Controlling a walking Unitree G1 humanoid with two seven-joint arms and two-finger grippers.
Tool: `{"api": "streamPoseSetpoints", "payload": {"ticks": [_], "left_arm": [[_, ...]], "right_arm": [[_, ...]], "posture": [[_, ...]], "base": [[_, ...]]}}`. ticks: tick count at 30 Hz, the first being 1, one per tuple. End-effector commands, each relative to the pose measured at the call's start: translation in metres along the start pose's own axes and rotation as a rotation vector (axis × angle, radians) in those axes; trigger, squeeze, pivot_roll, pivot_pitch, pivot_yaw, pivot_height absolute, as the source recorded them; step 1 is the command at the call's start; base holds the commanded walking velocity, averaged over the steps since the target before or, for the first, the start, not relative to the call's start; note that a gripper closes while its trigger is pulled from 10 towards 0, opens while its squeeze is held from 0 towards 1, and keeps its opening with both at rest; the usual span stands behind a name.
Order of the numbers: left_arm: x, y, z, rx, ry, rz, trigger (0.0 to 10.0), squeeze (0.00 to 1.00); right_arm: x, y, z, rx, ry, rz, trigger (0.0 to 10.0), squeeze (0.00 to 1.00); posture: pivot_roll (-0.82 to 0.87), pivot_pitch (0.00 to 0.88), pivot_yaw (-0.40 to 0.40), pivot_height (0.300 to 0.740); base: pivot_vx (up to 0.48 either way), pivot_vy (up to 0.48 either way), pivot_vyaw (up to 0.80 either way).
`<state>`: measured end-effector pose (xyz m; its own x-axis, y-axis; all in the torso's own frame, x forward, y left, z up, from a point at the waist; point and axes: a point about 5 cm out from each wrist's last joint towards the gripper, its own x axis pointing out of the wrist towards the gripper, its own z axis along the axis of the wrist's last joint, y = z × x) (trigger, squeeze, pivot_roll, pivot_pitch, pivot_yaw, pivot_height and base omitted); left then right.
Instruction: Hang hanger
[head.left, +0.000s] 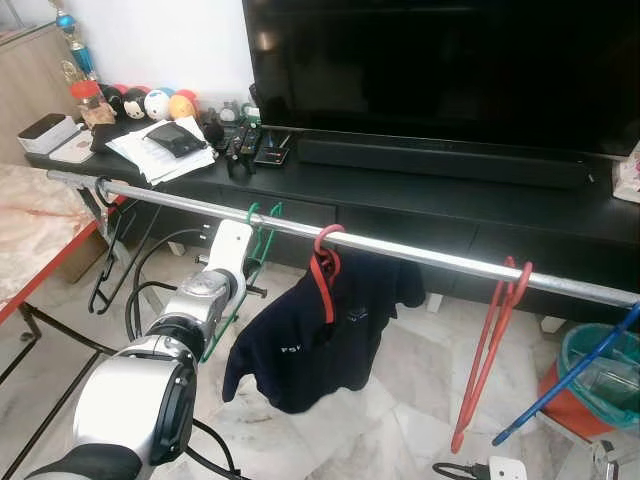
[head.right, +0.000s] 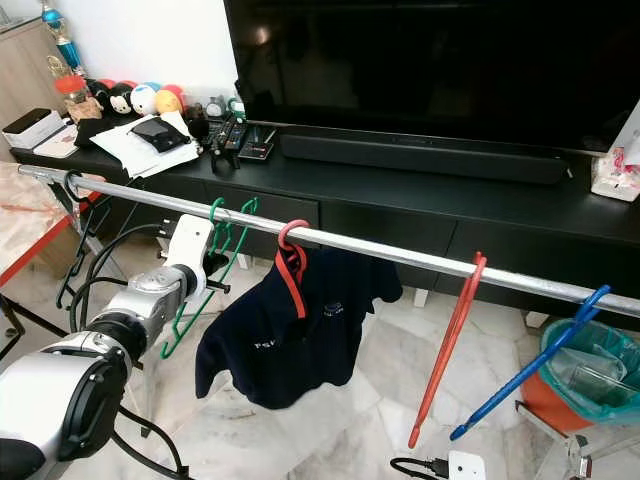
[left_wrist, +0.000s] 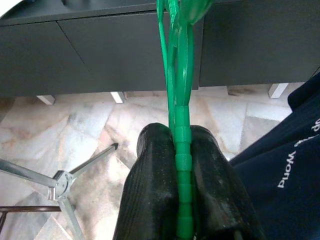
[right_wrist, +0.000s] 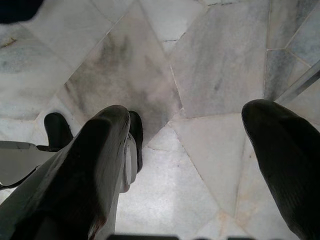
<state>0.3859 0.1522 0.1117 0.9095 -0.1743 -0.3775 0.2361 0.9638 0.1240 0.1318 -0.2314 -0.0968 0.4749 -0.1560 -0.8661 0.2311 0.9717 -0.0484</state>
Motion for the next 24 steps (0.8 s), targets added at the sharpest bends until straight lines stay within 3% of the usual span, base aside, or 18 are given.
{"api": "streamPoseSetpoints", "payload": {"ticks": [1, 16, 24], "left_arm": [[0.000, 0.000, -0.006, 0.024, 0.039, 0.007, 10.0, 0.00], [0.002, -0.013, -0.002, 0.062, 0.026, -0.045, 10.0, 0.00], [0.001, -0.005, 0.010, 0.017, -0.065, -0.020, 10.0, 0.00]], "right_arm": [[-0.001, 0.000, -0.005, 0.012, 0.015, 0.000, 10.0, 0.00], [-0.004, -0.011, -0.010, 0.012, -0.002, -0.002, 10.0, 0.00], [-0.005, -0.016, -0.012, 0.021, -0.012, -0.004, 10.0, 0.00]], "posture": [[-0.10, 0.000, 0.030, 0.740], [-0.15, 0.000, 0.014, 0.740], [-0.14, 0.000, -0.003, 0.740]], "base": [[0.000, 0.000, 0.00], [0.000, 0.000, 0.00], [0.000, 0.000, 0.00]]}}
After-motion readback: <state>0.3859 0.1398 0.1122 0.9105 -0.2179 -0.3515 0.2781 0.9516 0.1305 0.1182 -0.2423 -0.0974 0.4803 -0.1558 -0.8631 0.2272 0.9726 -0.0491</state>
